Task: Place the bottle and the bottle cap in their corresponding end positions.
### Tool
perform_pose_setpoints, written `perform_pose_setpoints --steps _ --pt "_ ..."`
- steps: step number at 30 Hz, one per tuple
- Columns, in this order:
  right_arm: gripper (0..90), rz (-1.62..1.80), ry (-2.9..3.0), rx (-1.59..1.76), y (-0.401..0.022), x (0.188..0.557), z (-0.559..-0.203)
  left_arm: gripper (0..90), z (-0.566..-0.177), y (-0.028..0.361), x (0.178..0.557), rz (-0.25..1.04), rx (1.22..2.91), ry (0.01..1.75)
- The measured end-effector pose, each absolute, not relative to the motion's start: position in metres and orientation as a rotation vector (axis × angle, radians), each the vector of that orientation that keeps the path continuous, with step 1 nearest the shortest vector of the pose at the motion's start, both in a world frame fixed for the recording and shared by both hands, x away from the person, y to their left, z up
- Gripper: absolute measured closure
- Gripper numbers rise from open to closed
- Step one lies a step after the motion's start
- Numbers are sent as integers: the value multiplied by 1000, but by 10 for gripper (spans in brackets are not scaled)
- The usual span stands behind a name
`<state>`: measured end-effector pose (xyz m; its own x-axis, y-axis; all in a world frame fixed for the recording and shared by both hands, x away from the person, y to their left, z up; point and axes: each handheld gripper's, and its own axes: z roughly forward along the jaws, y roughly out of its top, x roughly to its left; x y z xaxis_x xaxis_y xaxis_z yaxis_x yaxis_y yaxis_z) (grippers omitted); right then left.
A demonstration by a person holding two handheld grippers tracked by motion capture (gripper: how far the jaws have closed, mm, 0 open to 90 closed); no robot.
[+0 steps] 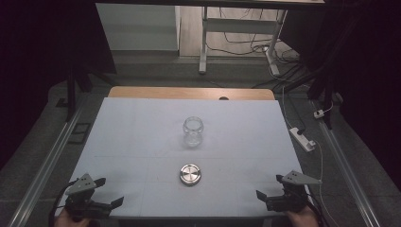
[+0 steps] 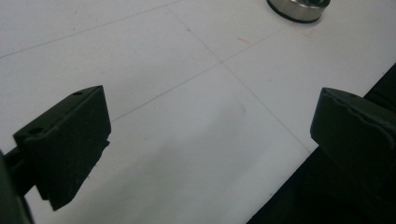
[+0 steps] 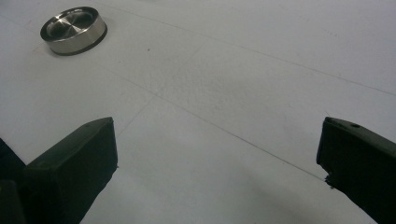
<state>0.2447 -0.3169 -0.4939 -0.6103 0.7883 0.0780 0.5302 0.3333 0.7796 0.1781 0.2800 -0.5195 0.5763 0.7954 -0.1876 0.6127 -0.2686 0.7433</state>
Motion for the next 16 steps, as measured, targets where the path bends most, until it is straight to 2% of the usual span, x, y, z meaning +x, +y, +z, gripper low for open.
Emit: perform_pose_setpoints --steps 16 --pt "0 1113 2306 1207 -324 236 -493 0 -522 288 168 309 1981 1196"
